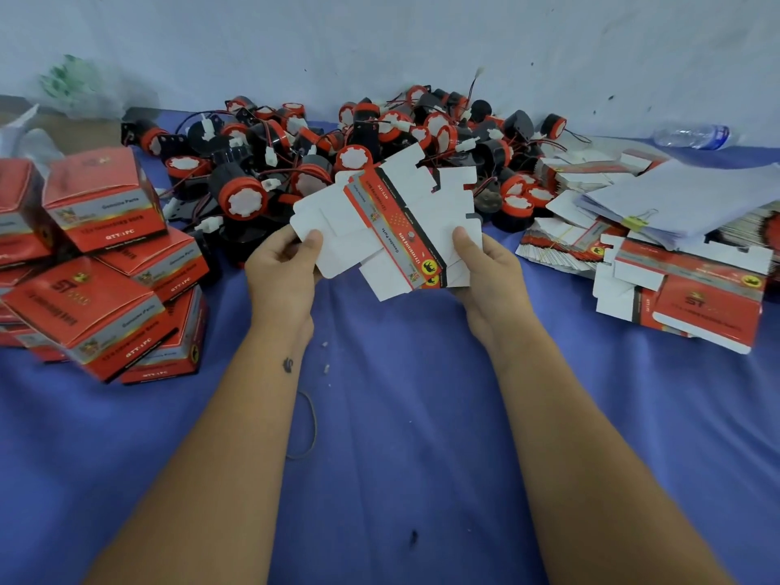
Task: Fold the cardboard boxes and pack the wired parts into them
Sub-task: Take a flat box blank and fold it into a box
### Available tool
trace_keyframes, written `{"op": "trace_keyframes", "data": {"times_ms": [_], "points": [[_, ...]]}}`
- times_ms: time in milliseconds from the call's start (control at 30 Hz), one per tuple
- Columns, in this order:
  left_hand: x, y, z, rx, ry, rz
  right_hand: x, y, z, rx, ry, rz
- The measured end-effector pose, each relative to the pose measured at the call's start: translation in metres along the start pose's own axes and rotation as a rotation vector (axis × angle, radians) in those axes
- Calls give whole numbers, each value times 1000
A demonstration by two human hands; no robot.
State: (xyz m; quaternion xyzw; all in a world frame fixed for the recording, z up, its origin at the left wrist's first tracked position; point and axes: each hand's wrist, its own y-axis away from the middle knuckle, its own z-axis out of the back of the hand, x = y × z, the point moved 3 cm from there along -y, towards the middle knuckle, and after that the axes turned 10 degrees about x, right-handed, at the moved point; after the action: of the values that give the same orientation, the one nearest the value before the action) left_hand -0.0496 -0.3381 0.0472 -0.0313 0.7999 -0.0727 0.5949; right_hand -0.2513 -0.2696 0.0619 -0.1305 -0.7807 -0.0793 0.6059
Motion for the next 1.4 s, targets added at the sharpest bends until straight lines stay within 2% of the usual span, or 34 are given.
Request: {"op": "trace_keyframes", "data": {"times_ms": [167,467,600,667,767,833,900,1000,1100,1233,1300,1333,1400], "points": [[4,-2,4,-103,-35,27,-1,-1,2,-35,4,0],[6,-5,5,-170,-74,82,-4,-4,5,-34,2,-12],[7,-5,10,-229,-27,84,-2,-5,12,-96,-70,-33],[7,-6,12,-243,3,96,-1,-4,15,-198,-107,-7],[8,-6,11,-241,-24,99,7,2,23,-429,-312,180],[9,-5,11,-246,-15,93,14,4,25,-415,-578,271],[9,-5,11,-248,7,90,14,3,27,-316,-738,223],[6,-4,9,-234,49,96,8,1,23,-229,-743,42],[3,-2,5,-192,146,104,6,4,12,-247,-665,-36],[-1,1,-3,-113,193,94,6,9,6,-377,-647,20],[-2,2,-6,-79,209,95,3,10,6,-419,-590,-20],[-2,3,-8,-69,213,101,2,10,4,-396,-550,-68],[-2,3,-9,-55,196,108,0,7,-3,-250,-476,-162]]}}
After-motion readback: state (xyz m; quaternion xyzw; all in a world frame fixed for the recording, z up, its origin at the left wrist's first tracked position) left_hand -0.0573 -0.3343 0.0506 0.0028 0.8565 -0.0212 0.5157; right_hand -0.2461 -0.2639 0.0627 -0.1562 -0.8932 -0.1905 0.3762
